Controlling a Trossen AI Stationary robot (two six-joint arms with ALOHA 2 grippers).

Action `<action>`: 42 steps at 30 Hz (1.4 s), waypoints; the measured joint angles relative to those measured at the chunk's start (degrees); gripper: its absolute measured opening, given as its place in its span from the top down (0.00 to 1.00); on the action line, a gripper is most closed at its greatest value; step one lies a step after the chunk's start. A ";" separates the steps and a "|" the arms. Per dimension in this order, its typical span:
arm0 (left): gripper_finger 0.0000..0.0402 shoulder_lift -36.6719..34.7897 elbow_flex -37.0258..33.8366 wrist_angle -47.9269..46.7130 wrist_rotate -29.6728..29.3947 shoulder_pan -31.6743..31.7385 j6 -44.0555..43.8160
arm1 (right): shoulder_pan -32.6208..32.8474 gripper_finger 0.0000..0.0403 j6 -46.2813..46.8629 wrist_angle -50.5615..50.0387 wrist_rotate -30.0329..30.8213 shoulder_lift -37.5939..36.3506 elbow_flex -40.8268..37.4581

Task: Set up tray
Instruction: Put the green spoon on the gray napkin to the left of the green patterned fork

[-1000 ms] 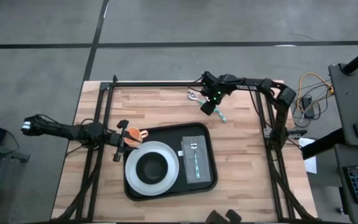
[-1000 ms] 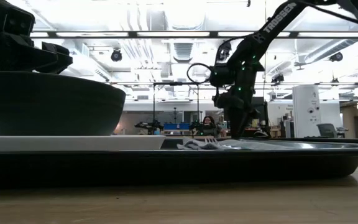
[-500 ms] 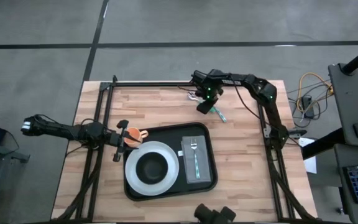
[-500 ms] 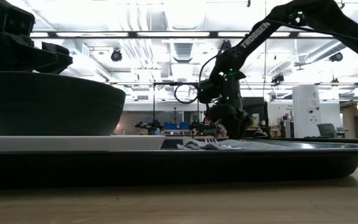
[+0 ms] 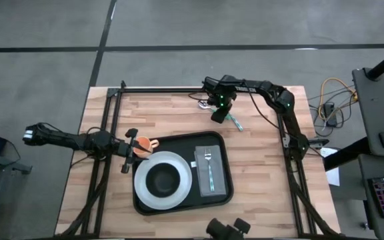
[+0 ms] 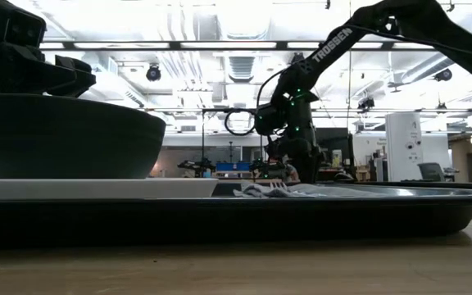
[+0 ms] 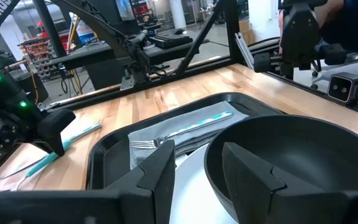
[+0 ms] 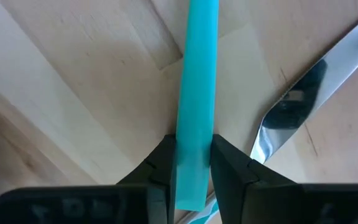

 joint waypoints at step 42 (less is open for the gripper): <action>0.71 0.00 0.00 -0.02 0.00 0.00 -0.02 | 18.26 0.86 34.09 1.39 3.81 -10.62 2.43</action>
